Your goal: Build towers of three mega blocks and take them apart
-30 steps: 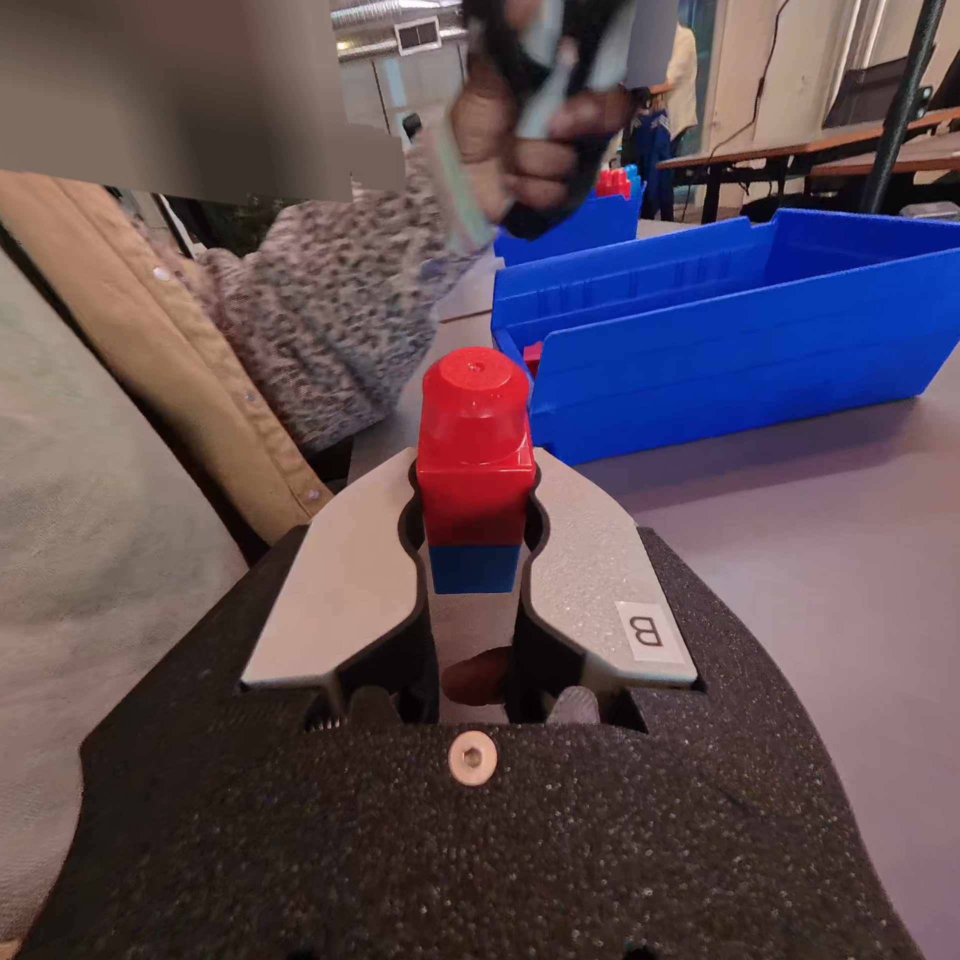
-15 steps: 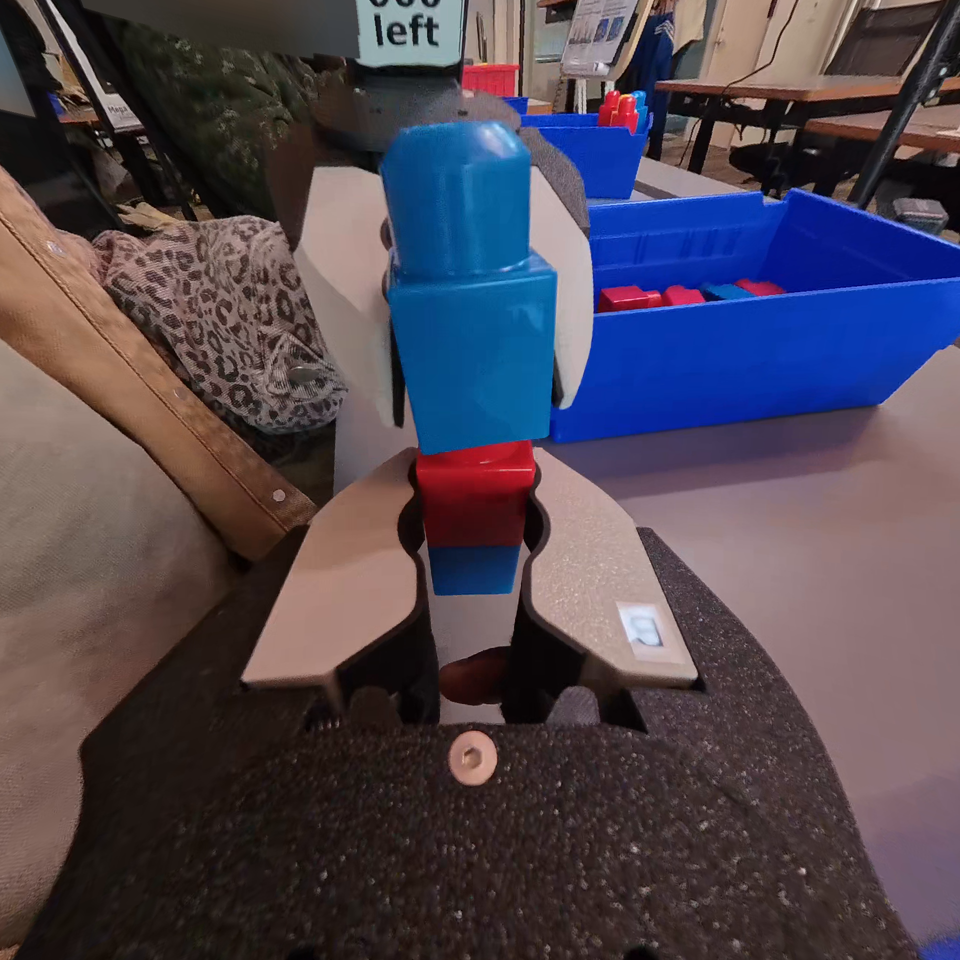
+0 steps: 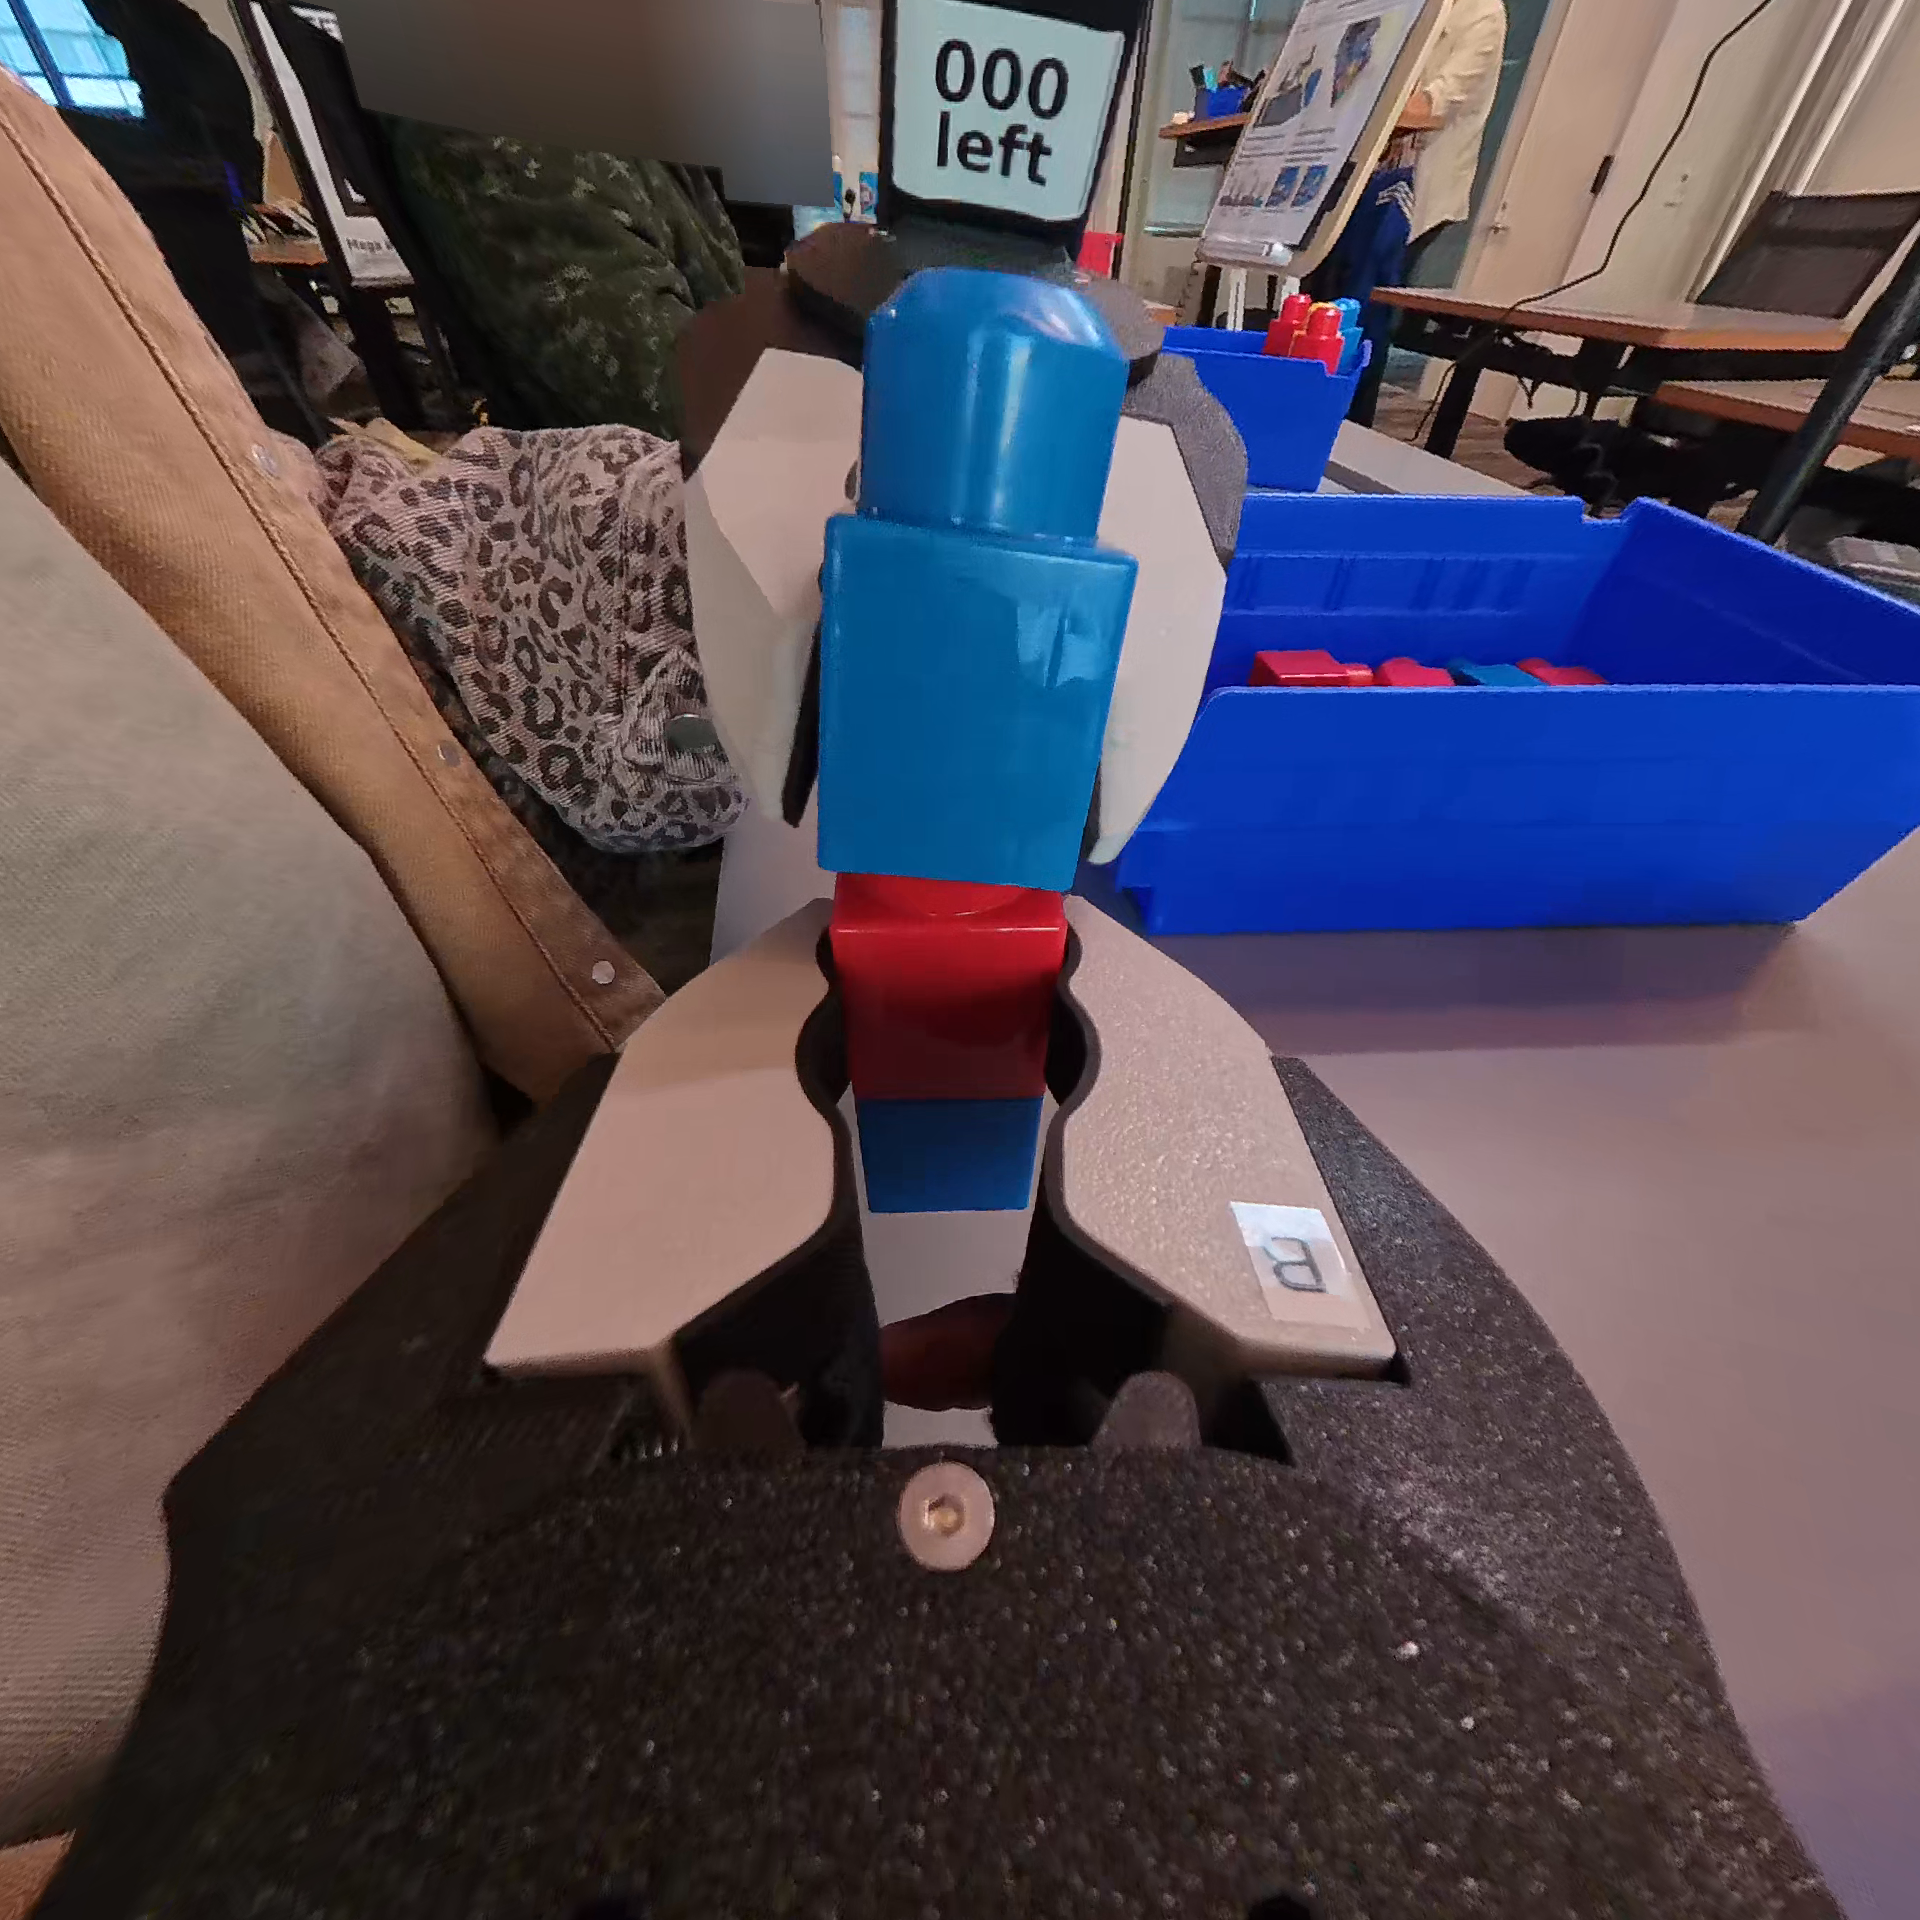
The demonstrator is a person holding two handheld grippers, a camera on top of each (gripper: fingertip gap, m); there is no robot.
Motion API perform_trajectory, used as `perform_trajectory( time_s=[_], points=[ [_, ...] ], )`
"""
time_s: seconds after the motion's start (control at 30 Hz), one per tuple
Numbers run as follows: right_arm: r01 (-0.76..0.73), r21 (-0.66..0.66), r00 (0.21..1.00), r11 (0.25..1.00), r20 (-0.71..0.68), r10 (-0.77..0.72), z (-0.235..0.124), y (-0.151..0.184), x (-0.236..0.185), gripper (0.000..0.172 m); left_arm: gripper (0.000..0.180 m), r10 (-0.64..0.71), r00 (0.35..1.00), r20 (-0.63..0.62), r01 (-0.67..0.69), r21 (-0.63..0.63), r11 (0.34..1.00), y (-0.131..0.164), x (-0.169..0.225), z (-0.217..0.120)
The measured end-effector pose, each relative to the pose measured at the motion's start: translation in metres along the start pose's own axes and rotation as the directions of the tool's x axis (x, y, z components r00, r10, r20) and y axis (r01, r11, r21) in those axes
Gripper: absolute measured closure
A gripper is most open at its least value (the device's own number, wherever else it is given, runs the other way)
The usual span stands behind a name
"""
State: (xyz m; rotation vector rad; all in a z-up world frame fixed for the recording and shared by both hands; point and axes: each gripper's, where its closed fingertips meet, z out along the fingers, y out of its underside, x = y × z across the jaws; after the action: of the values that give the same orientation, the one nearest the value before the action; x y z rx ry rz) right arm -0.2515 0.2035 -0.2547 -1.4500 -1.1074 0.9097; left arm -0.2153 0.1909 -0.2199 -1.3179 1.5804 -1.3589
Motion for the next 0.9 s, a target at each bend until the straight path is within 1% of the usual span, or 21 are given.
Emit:
perform_trajectory(
  time_s=[0.07, 0.1, 0.17, 0.2, 0.23, 0.3, 0.37, 0.43, 0.53, 0.67, 0.83, 0.9],
  points=[
    [-0.015, 0.025, 1.0, 1.0, -0.008, 0.015, 0.001, -0.003, 0.003, 0.137, 0.145, 0.03, 0.999, 0.042, -0.029, -0.013, 0.999, -0.001, -0.004, -0.002],
    [-0.024, 0.052, 1.0, 0.998, -0.006, 0.024, 0.0, -0.007, 0.004, 0.136, 0.139, 0.064, 0.995, 0.073, -0.062, -0.022, 0.998, -0.001, -0.007, -0.003],
    [-0.045, 0.097, 0.999, 0.994, -0.011, 0.047, -0.006, -0.014, 0.009, 0.137, 0.109, 0.111, 0.981, 0.161, -0.106, -0.039, 0.994, -0.002, -0.017, -0.007],
    [-0.04, 0.1, 0.999, 0.994, -0.031, 0.044, -0.01, -0.014, 0.013, 0.137, 0.105, 0.105, 0.978, 0.179, -0.103, -0.018, 0.994, -0.005, -0.019, -0.01],
    [-0.031, 0.108, 0.998, 0.994, -0.048, 0.036, -0.014, -0.015, 0.016, 0.137, 0.112, 0.092, 0.981, 0.173, -0.098, 0.026, 0.995, -0.008, -0.018, -0.012],
    [-0.016, 0.15, 0.998, 0.989, -0.06, 0.025, -0.021, -0.024, 0.019, 0.137, 0.115, 0.059, 0.983, 0.173, -0.079, 0.109, 0.991, -0.009, -0.02, -0.012],
    [-0.006, 0.168, 0.997, 0.986, -0.07, 0.018, -0.025, -0.03, 0.019, 0.136, 0.109, 0.033, 0.983, 0.18, -0.051, 0.099, 0.994, 0.006, -0.023, -0.003],
    [0.004, 0.163, 0.998, 0.987, -0.069, 0.008, -0.025, -0.031, 0.018, 0.137, 0.108, 0.036, 0.986, 0.165, -0.051, 0.084, 0.995, 0.02, -0.021, 0.013],
    [-0.006, 0.166, 0.999, 0.986, -0.034, 0.012, -0.02, -0.03, 0.011, 0.136, 0.115, 0.05, 0.985, 0.168, -0.072, 0.129, 0.989, 0.023, -0.02, 0.03],
    [-0.01, 0.125, 1.0, 0.992, -0.001, 0.01, -0.013, -0.023, 0.005, 0.136, 0.132, 0.066, 0.986, 0.156, -0.086, 0.122, 0.989, 0.03, -0.017, 0.042],
    [-0.022, 0.089, 1.0, 0.996, -0.011, 0.023, -0.007, -0.01, 0.009, 0.136, 0.137, 0.042, 0.985, 0.166, -0.07, 0.166, 0.984, 0.04, -0.021, 0.046],
    [-0.063, 0.088, 0.998, 0.994, -0.001, 0.064, -0.006, -0.007, 0.011, 0.136, 0.138, 0.026, 0.985, 0.168, -0.053, 0.16, 0.986, 0.044, -0.023, 0.045]
  ],
)
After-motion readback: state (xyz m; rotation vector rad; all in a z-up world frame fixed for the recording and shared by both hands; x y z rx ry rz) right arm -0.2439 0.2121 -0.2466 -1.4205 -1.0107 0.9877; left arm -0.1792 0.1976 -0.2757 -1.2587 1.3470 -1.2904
